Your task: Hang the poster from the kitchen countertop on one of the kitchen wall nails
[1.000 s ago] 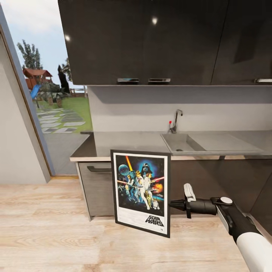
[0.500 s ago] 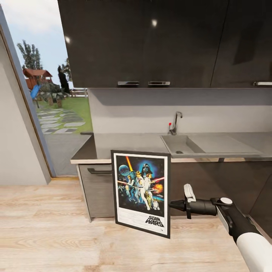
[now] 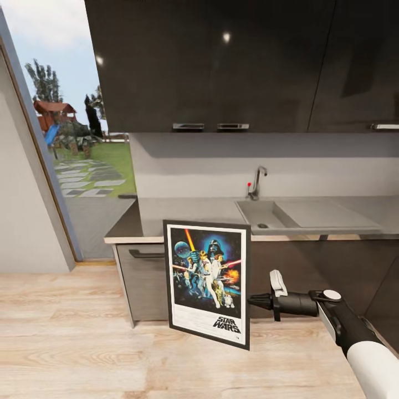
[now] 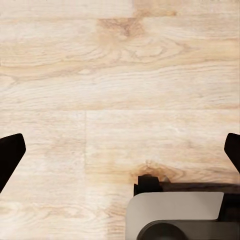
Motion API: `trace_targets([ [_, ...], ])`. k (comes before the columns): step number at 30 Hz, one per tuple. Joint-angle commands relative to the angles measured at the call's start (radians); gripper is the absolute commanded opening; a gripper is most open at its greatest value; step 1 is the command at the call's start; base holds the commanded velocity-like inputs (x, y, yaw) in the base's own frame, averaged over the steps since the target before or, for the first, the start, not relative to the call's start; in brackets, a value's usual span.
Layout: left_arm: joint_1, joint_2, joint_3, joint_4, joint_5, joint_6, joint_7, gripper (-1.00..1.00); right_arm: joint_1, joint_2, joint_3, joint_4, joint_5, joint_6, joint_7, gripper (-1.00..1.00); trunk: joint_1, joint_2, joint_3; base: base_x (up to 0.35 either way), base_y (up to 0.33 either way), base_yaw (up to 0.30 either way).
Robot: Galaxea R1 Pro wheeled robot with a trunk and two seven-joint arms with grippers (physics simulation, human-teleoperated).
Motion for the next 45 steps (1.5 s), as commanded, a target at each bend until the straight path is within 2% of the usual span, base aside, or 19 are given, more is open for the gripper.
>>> trace_targets([
  [1,0.000,0.000,0.002,-0.001,0.001,-0.002,-0.001,1.00,-0.001,0.000,-0.001,0.000,0.000,0.004,0.006,-1.00,-0.004,0.007,0.002,0.000,0.000,0.000],
  [45,0.000,0.000,0.002,-0.001,-0.001,-0.002,0.002,1.00,0.000,0.000,-0.003,0.000,-0.002,0.005,0.006,-1.00,-0.173,0.315,0.140,0.000,0.000,0.000],
])
